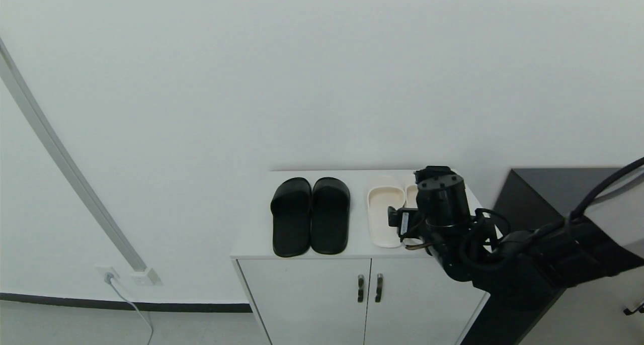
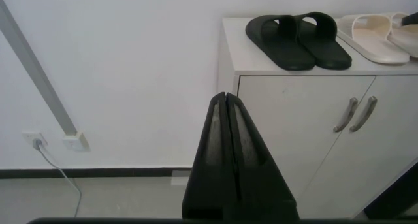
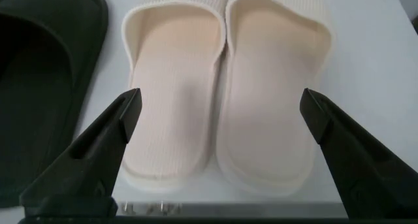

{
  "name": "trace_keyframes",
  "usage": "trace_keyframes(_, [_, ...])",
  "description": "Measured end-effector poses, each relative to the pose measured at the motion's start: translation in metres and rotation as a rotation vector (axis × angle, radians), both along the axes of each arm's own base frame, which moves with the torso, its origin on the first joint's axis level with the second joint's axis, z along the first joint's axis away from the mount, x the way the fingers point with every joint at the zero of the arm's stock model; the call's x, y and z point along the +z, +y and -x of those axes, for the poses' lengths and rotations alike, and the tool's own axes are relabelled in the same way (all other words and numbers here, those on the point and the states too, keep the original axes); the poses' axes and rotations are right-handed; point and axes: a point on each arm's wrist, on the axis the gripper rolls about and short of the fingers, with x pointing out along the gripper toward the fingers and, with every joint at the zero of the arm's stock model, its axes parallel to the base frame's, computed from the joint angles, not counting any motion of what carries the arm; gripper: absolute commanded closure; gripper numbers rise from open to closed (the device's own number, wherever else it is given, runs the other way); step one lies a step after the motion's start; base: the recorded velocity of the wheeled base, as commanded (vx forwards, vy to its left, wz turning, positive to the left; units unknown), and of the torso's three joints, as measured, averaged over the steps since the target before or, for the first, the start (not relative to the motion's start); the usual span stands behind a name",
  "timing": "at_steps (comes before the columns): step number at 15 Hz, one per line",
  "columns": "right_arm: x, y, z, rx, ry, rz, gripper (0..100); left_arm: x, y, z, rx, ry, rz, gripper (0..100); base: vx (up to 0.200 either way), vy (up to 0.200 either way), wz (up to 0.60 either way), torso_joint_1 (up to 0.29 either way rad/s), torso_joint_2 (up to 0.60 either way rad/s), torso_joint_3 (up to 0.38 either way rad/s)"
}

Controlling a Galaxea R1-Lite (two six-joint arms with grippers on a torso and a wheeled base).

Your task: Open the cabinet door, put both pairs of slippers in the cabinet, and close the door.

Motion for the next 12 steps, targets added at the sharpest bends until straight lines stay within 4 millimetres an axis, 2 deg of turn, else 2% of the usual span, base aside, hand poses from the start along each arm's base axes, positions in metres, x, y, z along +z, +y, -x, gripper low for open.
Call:
trace_keyframes(4, [-0.018, 0.014, -0.031, -0.049, -0.012, 0.029, 0, 0.0, 0.0, 0.0, 0.001, 0.0, 0.001, 100, 0.0, 0.0, 0.0, 0.0, 0.0, 0.0])
trace_keyframes(10, [-0.031, 0.012, -0.08, -0.08, -0.11, 0.097, 0, 0.0, 0.0, 0.0, 0.0, 0.0, 0.002, 100, 0.0, 0.0, 0.0, 0.0, 0.0, 0.0])
trace_keyframes(12, [-0.038, 0.012, -0.09, -0.088, -0.112, 0.102, 0, 0.0, 0.0, 0.0, 0.0, 0.0, 0.002, 100, 0.0, 0.0, 0.0, 0.0, 0.0, 0.0])
